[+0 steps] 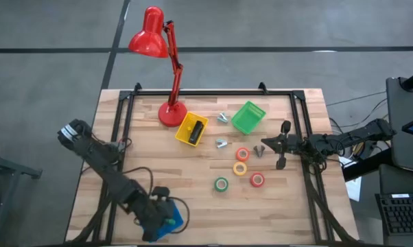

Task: Pick and place Stapler, Stapler remover, tape
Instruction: Put the green stapler into the blue bin

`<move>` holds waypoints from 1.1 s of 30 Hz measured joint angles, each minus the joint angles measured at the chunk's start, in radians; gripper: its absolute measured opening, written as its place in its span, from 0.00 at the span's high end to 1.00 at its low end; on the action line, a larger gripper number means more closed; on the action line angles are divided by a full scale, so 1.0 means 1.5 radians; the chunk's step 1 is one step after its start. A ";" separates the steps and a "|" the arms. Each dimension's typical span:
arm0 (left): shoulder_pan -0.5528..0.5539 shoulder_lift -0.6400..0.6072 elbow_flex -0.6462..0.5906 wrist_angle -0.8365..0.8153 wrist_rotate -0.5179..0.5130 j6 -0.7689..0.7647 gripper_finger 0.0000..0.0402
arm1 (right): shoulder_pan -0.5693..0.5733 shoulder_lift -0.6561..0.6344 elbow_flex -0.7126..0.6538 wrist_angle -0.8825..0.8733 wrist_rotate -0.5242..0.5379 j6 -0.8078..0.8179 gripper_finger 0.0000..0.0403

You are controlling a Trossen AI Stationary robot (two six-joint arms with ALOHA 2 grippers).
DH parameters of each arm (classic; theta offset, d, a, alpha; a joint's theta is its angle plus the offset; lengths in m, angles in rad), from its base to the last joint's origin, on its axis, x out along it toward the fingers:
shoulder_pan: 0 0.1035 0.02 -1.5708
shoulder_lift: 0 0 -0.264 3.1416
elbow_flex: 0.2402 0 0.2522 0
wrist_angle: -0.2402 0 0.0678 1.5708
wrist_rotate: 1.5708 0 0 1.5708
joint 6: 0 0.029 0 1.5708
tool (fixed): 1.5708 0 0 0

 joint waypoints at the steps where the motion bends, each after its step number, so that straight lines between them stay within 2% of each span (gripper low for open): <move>1: -0.010 0.000 0.000 -0.013 -0.011 -0.020 0.77 | 0.000 0.000 0.000 0.000 0.000 0.001 0.98; 5: -0.041 0.008 0.000 -0.069 -0.049 -0.078 0.79 | 0.000 0.000 0.000 0.000 0.000 0.001 0.98; 11: -0.063 0.024 -0.001 -0.152 -0.052 -0.174 0.78 | 0.000 0.000 0.000 0.000 0.000 0.001 0.98; 33: -0.063 0.079 -0.002 -0.173 -0.053 -0.199 0.76 | 0.000 0.000 0.000 0.000 0.000 0.000 0.98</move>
